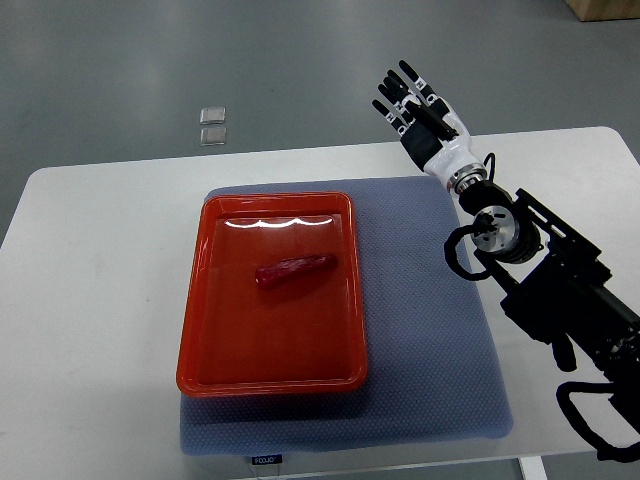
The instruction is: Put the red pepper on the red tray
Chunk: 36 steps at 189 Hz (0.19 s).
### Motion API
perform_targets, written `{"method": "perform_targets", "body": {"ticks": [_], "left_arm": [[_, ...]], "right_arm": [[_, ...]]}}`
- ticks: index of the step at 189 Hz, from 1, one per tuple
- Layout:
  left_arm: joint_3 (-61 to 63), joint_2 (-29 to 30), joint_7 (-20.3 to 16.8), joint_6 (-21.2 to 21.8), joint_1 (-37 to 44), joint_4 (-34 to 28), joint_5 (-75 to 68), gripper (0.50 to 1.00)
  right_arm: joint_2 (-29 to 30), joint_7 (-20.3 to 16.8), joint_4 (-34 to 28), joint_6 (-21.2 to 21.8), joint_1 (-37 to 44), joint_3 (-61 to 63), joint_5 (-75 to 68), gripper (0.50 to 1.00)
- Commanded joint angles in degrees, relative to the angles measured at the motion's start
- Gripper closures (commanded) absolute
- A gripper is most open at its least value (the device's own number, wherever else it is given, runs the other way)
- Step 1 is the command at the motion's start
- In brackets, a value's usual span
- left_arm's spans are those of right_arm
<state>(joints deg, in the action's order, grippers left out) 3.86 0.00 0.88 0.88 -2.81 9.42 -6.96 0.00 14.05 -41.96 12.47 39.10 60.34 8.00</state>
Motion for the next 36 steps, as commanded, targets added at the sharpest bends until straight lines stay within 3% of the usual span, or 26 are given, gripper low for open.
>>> {"method": "perform_targets", "body": {"ticks": [1,36], "left_arm": [[-0.1,0.0,0.0,0.0,0.0,0.1,-0.1,0.500],[0.0,0.0,0.0,0.0,0.0,0.0,-0.1,0.500]], "right_arm": [[0.0,0.0,0.7,2.4,-2.2,0.3,-2.3,0.595],[0.0,0.0,1.5,2.4,-2.4,0.3,-2.3,0.593]]}}
